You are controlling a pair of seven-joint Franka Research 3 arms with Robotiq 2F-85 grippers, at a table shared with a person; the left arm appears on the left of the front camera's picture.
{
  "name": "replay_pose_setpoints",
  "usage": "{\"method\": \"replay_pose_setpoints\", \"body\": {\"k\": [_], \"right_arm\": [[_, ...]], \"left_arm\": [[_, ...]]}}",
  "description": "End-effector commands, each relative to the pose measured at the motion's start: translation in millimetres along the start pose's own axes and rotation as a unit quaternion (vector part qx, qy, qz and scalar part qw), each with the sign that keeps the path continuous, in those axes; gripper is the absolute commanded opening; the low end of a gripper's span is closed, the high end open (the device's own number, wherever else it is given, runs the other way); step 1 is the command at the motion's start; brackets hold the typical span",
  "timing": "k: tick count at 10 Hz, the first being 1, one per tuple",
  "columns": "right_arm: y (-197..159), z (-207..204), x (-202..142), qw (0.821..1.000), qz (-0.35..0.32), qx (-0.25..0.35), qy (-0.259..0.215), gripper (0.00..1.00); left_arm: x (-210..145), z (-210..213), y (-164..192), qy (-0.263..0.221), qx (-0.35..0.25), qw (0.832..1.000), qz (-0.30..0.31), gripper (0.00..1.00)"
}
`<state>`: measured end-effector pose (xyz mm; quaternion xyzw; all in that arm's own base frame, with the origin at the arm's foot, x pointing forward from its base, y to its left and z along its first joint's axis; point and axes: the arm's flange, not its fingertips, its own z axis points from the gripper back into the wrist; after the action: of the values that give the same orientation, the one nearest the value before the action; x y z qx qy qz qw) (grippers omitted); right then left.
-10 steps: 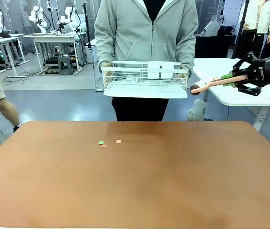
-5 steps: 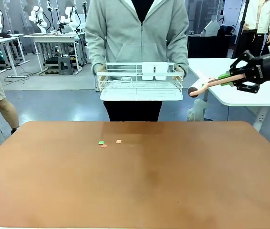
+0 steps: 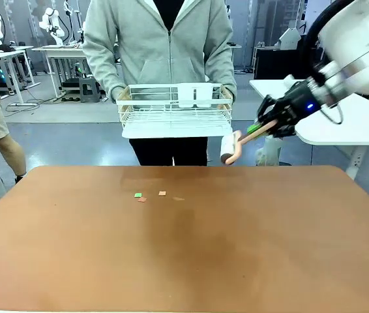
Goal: Clean the table.
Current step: Clean the table with the Lint Roller when the human lifts the Dish drying rack.
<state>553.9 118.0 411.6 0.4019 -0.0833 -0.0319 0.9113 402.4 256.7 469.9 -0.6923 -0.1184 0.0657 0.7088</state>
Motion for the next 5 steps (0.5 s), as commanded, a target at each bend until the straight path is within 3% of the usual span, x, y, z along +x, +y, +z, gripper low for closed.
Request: {"method": "replay_pose_setpoints", "body": {"k": [1, 5], "right_arm": [[-0.3, -19.7, 20.3, 1.000, 0.005, -0.021, 0.004, 0.21], [-8.7, -32.3, 14.8, 1.000, 0.003, -0.011, 0.015, 0.21]], "left_arm": [[-3.2, 2.7, -1.1, 0.003, -0.001, 1.000, 0.001, 1.00], [-3.2, 2.7, -1.1, 0.003, -0.001, 1.000, 0.001, 1.00]]}}
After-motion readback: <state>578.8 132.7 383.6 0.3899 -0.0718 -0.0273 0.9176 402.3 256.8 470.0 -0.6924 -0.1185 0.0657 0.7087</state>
